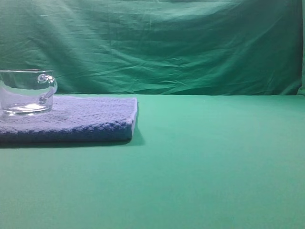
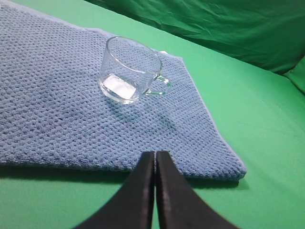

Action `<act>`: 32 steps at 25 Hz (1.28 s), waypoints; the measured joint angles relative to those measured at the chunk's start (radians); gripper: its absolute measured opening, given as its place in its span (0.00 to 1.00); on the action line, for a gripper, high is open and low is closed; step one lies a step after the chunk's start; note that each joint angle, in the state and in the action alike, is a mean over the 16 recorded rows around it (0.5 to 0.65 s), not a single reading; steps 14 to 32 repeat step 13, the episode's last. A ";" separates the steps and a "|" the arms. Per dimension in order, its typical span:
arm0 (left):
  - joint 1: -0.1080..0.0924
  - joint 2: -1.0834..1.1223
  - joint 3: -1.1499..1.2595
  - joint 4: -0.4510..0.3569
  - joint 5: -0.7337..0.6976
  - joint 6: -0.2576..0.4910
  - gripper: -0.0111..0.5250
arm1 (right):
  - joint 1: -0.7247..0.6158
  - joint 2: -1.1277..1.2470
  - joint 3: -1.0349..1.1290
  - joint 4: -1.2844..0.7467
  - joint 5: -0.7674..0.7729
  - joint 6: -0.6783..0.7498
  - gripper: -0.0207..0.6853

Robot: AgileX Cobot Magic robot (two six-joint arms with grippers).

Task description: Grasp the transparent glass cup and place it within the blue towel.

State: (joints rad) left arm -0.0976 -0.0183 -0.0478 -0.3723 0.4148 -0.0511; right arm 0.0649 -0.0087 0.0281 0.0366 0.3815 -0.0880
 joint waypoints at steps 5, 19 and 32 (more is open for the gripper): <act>0.000 0.000 0.000 0.000 0.000 0.000 0.02 | 0.000 0.000 0.000 0.001 0.000 0.000 0.07; 0.000 0.000 0.000 0.000 0.000 0.000 0.02 | 0.000 0.000 0.000 0.002 0.000 0.000 0.09; 0.000 0.000 0.000 0.000 0.000 0.000 0.02 | 0.000 0.000 0.000 0.002 0.000 0.000 0.09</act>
